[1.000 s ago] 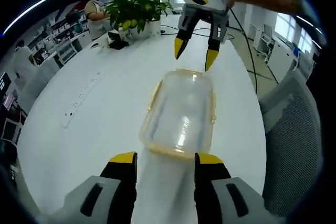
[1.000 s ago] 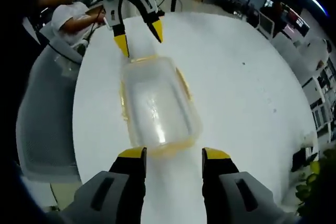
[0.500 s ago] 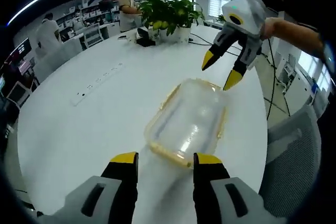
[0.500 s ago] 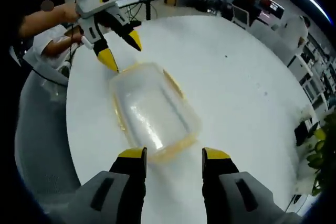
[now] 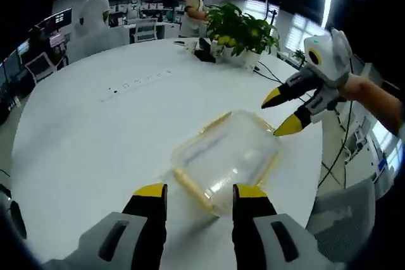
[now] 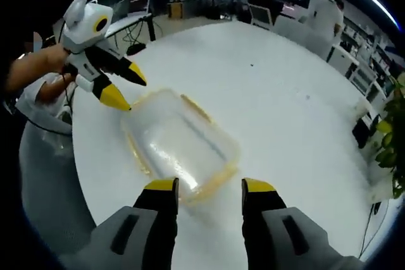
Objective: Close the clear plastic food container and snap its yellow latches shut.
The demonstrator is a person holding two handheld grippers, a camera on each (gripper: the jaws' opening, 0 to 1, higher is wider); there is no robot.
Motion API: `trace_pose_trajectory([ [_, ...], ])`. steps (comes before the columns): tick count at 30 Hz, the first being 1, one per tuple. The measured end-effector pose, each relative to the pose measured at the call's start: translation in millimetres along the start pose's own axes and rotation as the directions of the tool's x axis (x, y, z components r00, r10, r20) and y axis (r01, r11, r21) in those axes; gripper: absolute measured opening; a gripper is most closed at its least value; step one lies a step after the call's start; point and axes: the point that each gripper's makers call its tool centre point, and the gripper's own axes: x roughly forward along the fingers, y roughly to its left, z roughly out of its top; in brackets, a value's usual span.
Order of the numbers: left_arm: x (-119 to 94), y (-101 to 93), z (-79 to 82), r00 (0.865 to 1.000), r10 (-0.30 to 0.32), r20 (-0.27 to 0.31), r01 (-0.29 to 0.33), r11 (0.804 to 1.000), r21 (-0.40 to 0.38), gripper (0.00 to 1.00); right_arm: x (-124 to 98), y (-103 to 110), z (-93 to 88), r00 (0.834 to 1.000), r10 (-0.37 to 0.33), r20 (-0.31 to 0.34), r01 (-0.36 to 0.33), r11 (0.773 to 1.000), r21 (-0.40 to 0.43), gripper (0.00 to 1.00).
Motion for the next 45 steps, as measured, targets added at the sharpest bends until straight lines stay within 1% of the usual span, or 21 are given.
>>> trace_pose_trajectory([
  [4,3,-1.2,-3.4,1.0,0.01,-0.011,-0.01,1.0,-0.005,0.34,3,0,-4.1,1.0,0.004,0.005,-0.005,0.998,0.06,0.36],
  [7,6,-2.2,-6.2,1.0,0.011,-0.018,-0.012,1.0,-0.013,0.33,5,3,-3.8,0.999,0.027,0.023,-0.029,0.993,0.116,0.36],
  [9,7,-4.7,-8.0,1.0,0.0,-0.024,-0.001,1.0,-0.029,0.33,6,3,-4.4,0.999,0.036,0.025,-0.039,0.99,0.133,0.35],
  [11,9,-8.4,-9.1,1.0,-0.018,-0.024,0.016,0.998,-0.067,0.32,7,4,-3.4,0.999,0.04,0.032,-0.045,0.988,0.15,0.35],
  [13,11,-9.9,-10.5,0.999,-0.026,-0.027,0.024,0.998,-0.065,0.31,8,5,-3.0,0.998,0.046,0.036,-0.052,0.986,0.161,0.34],
  [16,13,-13.9,-11.5,0.999,-0.039,-0.029,0.037,0.997,-0.073,0.31,9,8,-3.3,0.997,0.071,0.038,-0.077,0.975,0.208,0.33],
  [20,14,-14.1,-10.7,0.999,-0.035,-0.029,0.033,0.997,-0.076,0.32,10,8,-3.4,0.996,0.077,0.032,-0.082,0.973,0.216,0.34],
  [27,14,-14.6,-10.7,0.999,-0.042,-0.028,0.04,0.997,-0.071,0.32,15,9,-2.6,0.995,0.094,0.025,-0.098,0.952,0.289,0.39],
  [33,15,-15.3,-10.7,0.999,-0.046,-0.027,0.044,0.996,-0.074,0.31,18,10,-2.2,0.995,0.096,0.015,-0.096,0.945,0.312,0.38],
  [35,15,-15.3,-10.6,0.999,-0.048,-0.026,0.046,0.995,-0.085,0.3,18,11,-1.7,0.995,0.097,0.012,-0.096,0.947,0.306,0.37],
  [36,16,-15.2,-10.0,0.999,-0.043,-0.024,0.04,0.995,-0.096,0.3,20,15,-1.4,0.993,0.116,0.014,-0.113,0.927,0.358,0.36],
  [37,16,-14.5,-9.6,0.999,-0.037,-0.024,0.035,0.994,-0.101,0.29,23,10,-2.9,0.994,0.106,0.01,-0.103,0.936,0.337,0.36],
  [39,17,-14.0,-8.5,0.999,-0.041,-0.034,0.037,0.993,-0.111,0.27,24,11,-2.7,0.995,0.101,0.003,-0.096,0.938,0.333,0.35],
  [40,18,-13.4,-7.2,0.999,-0.022,-0.029,0.017,0.989,-0.149,0.26,22,11,-0.2,0.995,0.1,0.007,-0.096,0.936,0.338,0.35],
  [41,17,-14.4,-6.5,0.999,-0.022,-0.029,0.018,0.991,-0.132,0.26,21,11,0.1,0.995,0.1,0.003,-0.095,0.937,0.337,0.35],
  [43,17,-15.7,-6.2,0.999,-0.023,-0.025,0.02,0.992,-0.125,0.26,20,11,-0.2,0.995,0.098,0.002,-0.093,0.937,0.336,0.35],
  [45,17,-16.2,-5.7,0.999,-0.026,-0.032,0.022,0.993,-0.114,0.26,19,11,-0.2,0.995,0.096,0.005,-0.092,0.936,0.339,0.35],
])
